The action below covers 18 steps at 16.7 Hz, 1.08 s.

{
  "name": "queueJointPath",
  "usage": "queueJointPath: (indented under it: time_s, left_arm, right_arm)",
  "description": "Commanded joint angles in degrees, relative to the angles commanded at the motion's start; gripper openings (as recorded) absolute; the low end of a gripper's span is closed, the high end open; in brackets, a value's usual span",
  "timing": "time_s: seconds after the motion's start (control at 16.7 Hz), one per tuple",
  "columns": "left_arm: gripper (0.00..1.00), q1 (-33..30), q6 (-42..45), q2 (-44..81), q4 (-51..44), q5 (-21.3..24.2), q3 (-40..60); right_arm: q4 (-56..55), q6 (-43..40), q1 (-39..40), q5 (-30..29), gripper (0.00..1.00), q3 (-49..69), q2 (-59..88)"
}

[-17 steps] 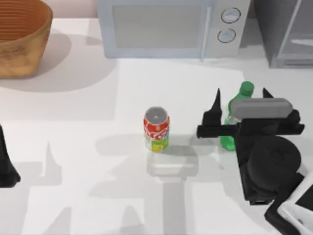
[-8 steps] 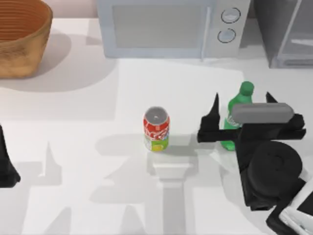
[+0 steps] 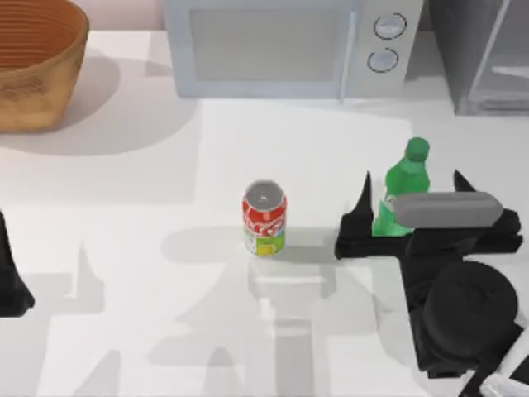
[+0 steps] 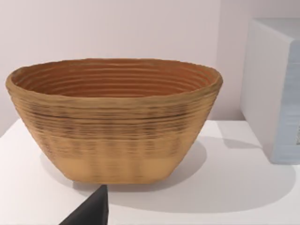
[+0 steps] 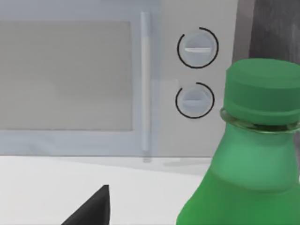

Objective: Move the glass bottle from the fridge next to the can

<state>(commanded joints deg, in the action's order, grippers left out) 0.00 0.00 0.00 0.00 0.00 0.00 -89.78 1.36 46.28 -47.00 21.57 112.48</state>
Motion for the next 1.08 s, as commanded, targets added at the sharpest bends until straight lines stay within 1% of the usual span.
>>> queueJointPath:
  time_s: [0.12,0.24,0.48,0.72,1.08]
  left_arm:
    - [1.00,0.0,0.0,0.0,0.0,0.0,0.0]
    - [1.00,0.0,0.0,0.0,0.0,0.0,0.0]
    - [1.00,0.0,0.0,0.0,0.0,0.0,0.0]
    - [1.00,0.0,0.0,0.0,0.0,0.0,0.0]
    - [1.00,0.0,0.0,0.0,0.0,0.0,0.0]
  right_arm:
    - [0.4,0.0,-0.2,0.4,1.00,-0.1,-0.6]
    - [2.4,-0.2,-1.1,2.6,1.00,-0.4,-3.5]
    - [11.1,-0.6,-5.3,10.9,1.00,-2.4,-16.6]
    - [26.3,-0.8,-13.3,20.9,1.00,-7.0,-35.6]
    - [54.7,-0.8,-27.8,35.0,1.00,-15.4,-68.3]
